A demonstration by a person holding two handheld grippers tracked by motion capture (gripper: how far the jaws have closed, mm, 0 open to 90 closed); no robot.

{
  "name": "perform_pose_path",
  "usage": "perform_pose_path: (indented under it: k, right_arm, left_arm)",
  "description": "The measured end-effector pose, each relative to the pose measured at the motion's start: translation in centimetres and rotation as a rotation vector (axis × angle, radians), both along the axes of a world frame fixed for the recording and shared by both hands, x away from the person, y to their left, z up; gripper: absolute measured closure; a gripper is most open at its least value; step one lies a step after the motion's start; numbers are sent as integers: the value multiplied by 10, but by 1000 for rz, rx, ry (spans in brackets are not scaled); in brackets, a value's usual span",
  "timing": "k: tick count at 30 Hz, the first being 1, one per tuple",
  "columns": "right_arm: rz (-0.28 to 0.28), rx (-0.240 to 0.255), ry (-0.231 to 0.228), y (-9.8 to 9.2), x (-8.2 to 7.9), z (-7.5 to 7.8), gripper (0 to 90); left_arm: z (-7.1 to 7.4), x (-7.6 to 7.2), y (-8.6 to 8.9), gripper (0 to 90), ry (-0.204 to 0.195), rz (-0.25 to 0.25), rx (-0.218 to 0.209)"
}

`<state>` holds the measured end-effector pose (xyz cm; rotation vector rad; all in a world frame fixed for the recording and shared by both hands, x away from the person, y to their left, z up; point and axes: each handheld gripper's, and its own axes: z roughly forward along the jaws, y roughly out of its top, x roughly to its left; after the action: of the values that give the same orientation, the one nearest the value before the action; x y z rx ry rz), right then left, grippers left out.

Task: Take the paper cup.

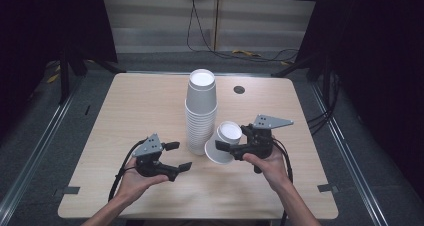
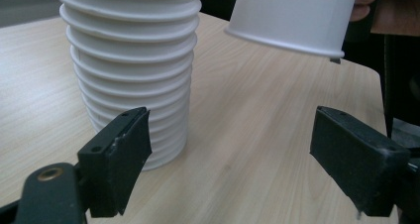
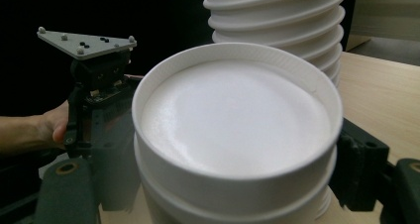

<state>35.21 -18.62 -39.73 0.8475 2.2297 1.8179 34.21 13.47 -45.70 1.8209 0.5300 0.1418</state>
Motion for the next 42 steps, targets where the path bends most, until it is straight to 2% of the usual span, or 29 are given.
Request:
perform_pose_path:
  k: [1, 3, 5, 6, 9, 15, 19, 24, 30, 35, 42]
  right_arm:
    - [3, 5, 11, 1, 0, -1, 215]
    - [9, 10, 16, 3, 0, -4, 214]
    - [17, 22, 29, 6, 1, -9, 214]
    - [21, 20, 33, 8, 1, -10, 215]
    - [33, 20, 35, 11, 2, -12, 214]
    - [62, 35, 53, 17, 1, -16, 214]
    - [84, 34, 65, 22, 0, -20, 215]
    - [115, 10, 75, 31, -1, -25, 215]
    - [141, 12, 96, 39, -1, -29, 214]
    - [171, -6, 101, 48, -3, -31, 215]
    - [185, 2, 108, 55, -2, -32, 215]
  left_arm:
    - [0, 0, -1, 156, 9, -32, -17]
    - [2, -3, -3, 154, 2, -60, -30]
    - [6, -6, -6, 168, -21, -77, -38]
    - [7, -7, -6, 180, -13, -82, -47]
    - [4, -8, -7, 195, -12, -86, -57]
    - [0, -7, -9, 170, -9, -86, -30]
    - [-2, -8, -10, 166, -1, -86, -50]
    - [-2, -10, -12, 160, 3, -98, -47]
    - [-6, -12, -16, 158, 10, -109, -38]
    - [-7, -13, -18, 156, 22, -123, -34]
    - [-8, -12, -20, 131, 16, -125, -27]
